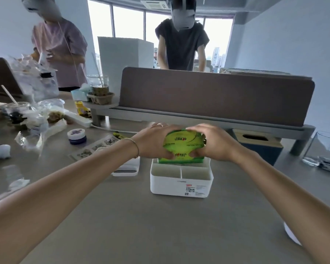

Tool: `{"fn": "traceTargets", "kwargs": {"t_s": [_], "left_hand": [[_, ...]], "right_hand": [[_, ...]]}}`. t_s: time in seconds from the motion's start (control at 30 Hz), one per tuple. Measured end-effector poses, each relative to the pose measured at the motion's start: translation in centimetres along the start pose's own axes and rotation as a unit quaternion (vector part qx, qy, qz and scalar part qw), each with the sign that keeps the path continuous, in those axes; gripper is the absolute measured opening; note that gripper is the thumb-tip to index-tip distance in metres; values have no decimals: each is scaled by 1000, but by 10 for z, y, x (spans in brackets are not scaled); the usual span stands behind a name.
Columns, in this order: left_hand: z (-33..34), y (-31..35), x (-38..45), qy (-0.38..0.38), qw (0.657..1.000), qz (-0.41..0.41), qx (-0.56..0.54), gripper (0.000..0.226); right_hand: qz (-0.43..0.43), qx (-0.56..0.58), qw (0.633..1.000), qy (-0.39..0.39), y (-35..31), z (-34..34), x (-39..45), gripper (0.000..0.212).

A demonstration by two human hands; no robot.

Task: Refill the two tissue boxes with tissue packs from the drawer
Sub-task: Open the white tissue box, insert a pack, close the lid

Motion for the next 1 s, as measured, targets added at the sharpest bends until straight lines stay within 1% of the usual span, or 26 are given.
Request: {"fn": "traceTargets", "kwargs": {"t_s": [0.1,0.2,0.37,0.5,0.57,0.63,0.77,0.83,0.9,1.0], "left_hand": [[8,-3,6,-26,1000,-16,-2,91],[14,-1,10,-32,999,-18,-5,83],[27,-4,15,-56,998,-20,1,89],[29,-4,13,-57,998,-10,4,88],[27,-6,10,-56,998,2,-2,82],[20,-12,2,-39,999,7,-2,75],[5,-50,-31,21,998,-64,-21,55],[7,-74,-50,31,995,-97,-11,48],[14,-96,-68,17,991,-136,5,45],[29,-121,-89,-25,982,-183,33,43]], "right_hand": [[10,10,1000,-12,7,9,1,85],[14,11,1000,-9,13,17,1,80],[30,0,999,-22,17,28,1,80],[29,-8,999,-40,18,33,1,80],[26,-12,999,-35,12,32,2,77],[16,-11,1000,-23,-1,32,6,73],[-29,-10,1000,-8,-44,45,17,68],[-63,-3,998,-9,-67,56,26,63],[-87,-8,996,-21,-87,68,35,60],[-101,-23,994,-33,-109,84,50,53]]}}
Point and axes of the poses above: each hand's wrist, its own x-axis towards the middle knuckle, its own z-axis out of the palm, y = z × x, the point moved 3 cm from there along x, towards the middle knuckle, and after that the axes turned 7 degrees about -y, right-handed, at the moved point
